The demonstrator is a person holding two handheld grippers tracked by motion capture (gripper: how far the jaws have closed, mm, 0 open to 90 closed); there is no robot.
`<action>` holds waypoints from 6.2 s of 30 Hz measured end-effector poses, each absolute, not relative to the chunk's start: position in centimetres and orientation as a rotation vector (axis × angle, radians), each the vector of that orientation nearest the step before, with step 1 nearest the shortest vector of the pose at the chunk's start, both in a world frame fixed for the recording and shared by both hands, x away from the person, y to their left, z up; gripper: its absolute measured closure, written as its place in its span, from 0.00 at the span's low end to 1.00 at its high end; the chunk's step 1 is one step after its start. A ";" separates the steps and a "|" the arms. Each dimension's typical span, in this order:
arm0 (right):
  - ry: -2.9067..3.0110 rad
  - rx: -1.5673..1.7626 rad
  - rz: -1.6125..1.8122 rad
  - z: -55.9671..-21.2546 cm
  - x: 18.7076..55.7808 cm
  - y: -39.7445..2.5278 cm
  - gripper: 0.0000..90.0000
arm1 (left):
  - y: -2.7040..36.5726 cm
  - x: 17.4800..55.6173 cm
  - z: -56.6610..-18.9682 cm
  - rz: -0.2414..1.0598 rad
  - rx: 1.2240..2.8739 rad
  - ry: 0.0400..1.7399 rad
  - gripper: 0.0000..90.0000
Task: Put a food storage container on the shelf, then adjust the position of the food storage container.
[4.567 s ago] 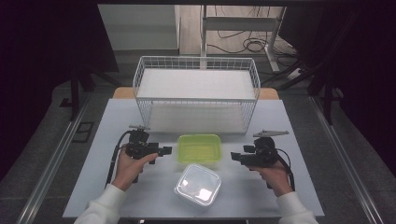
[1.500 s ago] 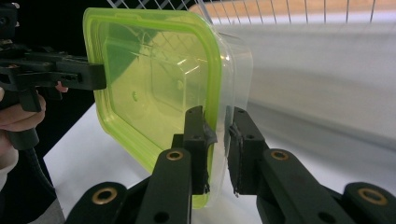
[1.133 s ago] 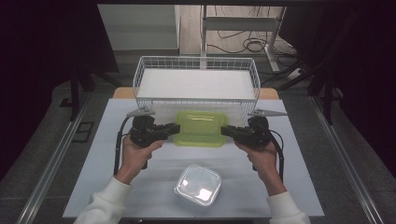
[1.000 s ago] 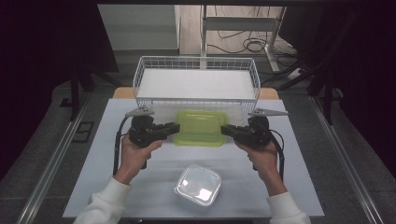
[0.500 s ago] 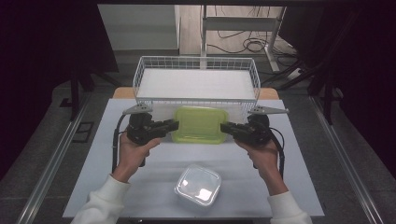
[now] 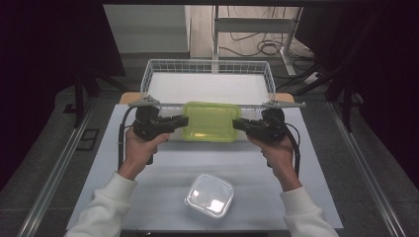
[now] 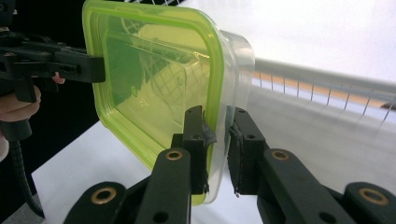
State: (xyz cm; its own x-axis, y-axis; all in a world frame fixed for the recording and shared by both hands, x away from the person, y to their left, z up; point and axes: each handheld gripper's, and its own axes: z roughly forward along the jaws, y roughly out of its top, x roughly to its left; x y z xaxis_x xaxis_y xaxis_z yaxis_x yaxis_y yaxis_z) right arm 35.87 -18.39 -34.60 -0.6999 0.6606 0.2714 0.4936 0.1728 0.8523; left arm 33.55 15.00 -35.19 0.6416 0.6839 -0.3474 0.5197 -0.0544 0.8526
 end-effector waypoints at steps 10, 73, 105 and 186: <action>2.261 1.113 1.558 -31.9 37.3 -17.9 0.87 | 15.5 35.1 -32.7 0.199 1.702 0.984 0.89; 2.170 1.811 1.665 -32.5 52.5 -16.0 0.80 | 18.0 51.7 -33.8 -0.260 1.525 1.343 0.81; 2.114 1.380 1.488 -29.4 45.0 -18.0 0.34 | 19.2 42.6 -30.8 0.206 1.683 1.159 0.21; 2.621 1.149 1.171 -43.2 31.7 -21.2 0.53 | 17.7 29.3 -46.5 0.033 2.040 1.198 0.27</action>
State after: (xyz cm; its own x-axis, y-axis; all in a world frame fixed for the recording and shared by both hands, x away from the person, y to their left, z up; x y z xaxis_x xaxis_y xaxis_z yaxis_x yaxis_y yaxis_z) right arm 31.68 -21.23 -43.23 -0.7229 0.6482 0.2391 0.6106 0.4374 0.6602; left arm 29.29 17.67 -46.52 0.5601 0.7581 -0.3340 0.7388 -0.2748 0.6153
